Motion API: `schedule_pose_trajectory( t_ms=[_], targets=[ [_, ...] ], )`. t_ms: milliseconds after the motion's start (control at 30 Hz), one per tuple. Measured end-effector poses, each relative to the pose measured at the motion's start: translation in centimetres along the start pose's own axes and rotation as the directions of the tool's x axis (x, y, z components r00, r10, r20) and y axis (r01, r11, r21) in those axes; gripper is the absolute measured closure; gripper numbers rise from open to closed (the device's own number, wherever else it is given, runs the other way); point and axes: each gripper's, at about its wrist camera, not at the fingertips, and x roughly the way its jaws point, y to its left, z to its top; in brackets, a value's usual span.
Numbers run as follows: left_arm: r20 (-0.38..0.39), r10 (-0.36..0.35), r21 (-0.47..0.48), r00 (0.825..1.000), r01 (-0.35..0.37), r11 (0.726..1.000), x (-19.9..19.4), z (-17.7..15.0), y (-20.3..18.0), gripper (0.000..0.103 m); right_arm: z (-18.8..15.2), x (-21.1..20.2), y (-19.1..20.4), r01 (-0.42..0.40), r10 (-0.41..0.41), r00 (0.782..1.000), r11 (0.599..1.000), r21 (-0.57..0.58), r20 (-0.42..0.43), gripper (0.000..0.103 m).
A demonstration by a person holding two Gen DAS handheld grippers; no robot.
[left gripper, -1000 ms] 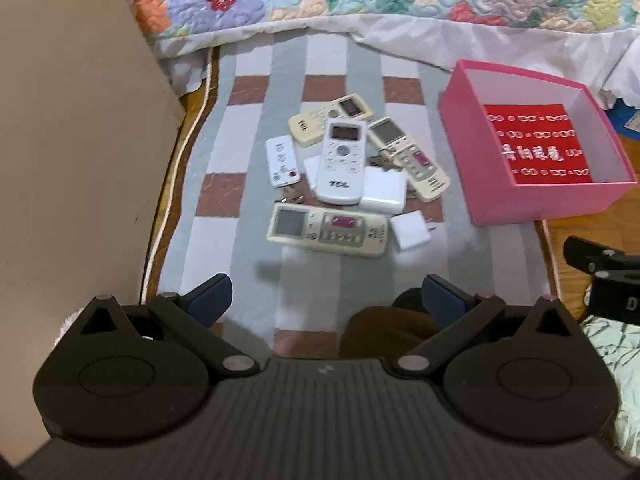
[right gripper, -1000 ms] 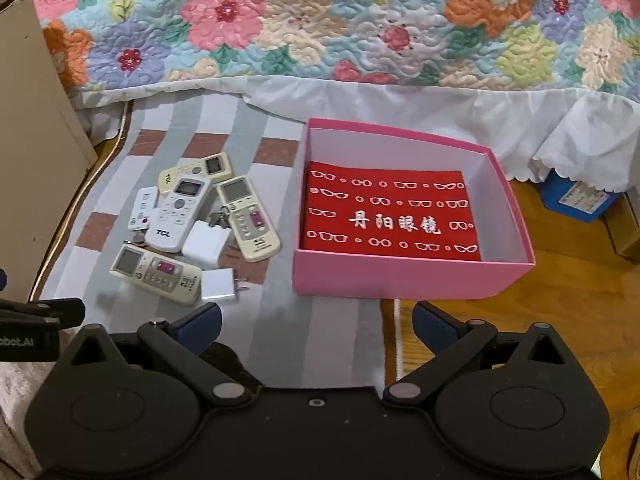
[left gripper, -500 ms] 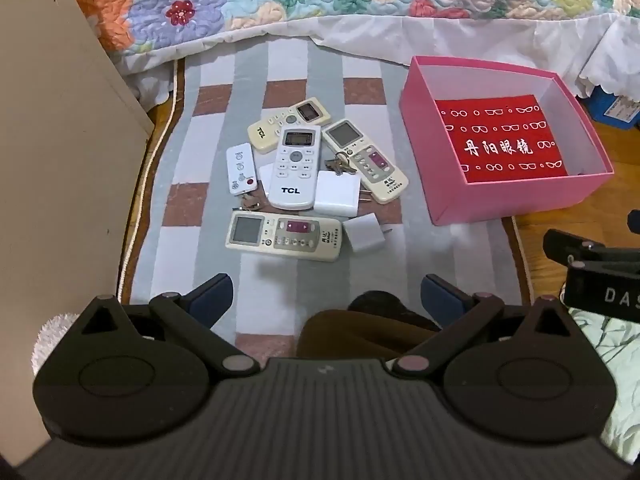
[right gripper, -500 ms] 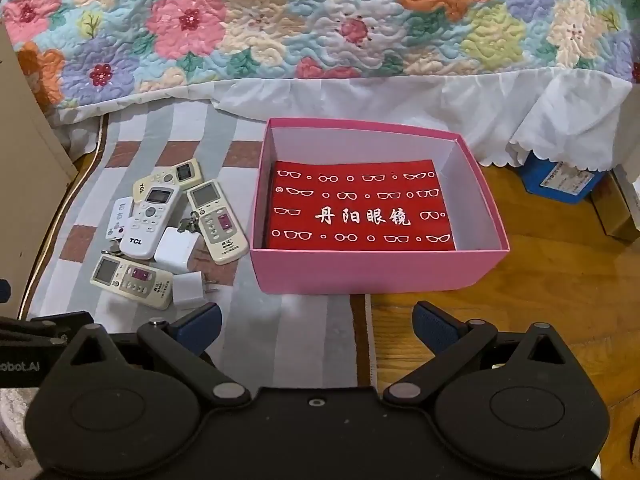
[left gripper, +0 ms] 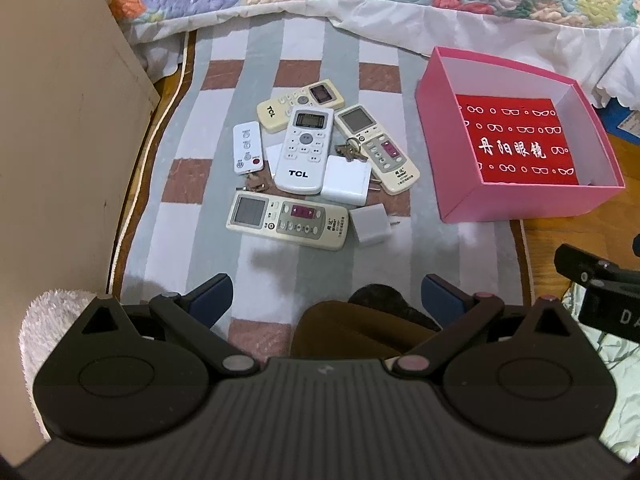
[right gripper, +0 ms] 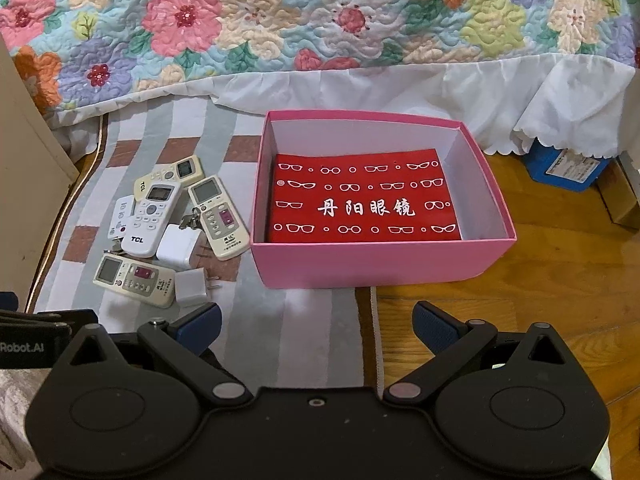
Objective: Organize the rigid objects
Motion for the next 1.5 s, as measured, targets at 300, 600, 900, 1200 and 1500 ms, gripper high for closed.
schedule_pose_trajectory(
  t_ms=[300, 600, 900, 1200, 1500],
  targets=[
    [0.001, -0.007, -0.005, 1.000, 0.007, 1.000, 0.2, -0.2, 0.0, 0.001, 0.1, 0.0, 0.2, 0.001, -0.001, 1.000, 1.000, -0.005, 0.008, 0.000],
    [0.014, -0.008, -0.021, 1.000, 0.008, 1.000, 0.3, -0.3, 0.3, 0.001, 0.0, 0.1, 0.3, 0.002, -0.002, 1.000, 1.000, -0.011, 0.011, 0.000],
    [0.042, 0.006, -0.048, 0.999, -0.004, 0.999, 0.9, -0.7, 1.3, 0.000, 0.0, 0.6, 0.6, 0.019, -0.019, 1.000, 0.999, -0.037, 0.005, 0.000],
    [0.076, 0.010, -0.046, 0.997, -0.007, 0.999, 0.6, -0.7, 1.8, 0.000, 0.0, 0.4, 1.0, 0.033, -0.032, 0.999, 0.998, -0.050, 0.019, 0.000],
    [0.118, 0.013, -0.024, 0.993, -0.010, 1.000, 0.1, -1.1, 1.5, 0.000, 0.2, -0.3, 0.4, -0.015, 0.015, 1.000, 1.000, 0.003, 0.028, 0.000]
  ],
)
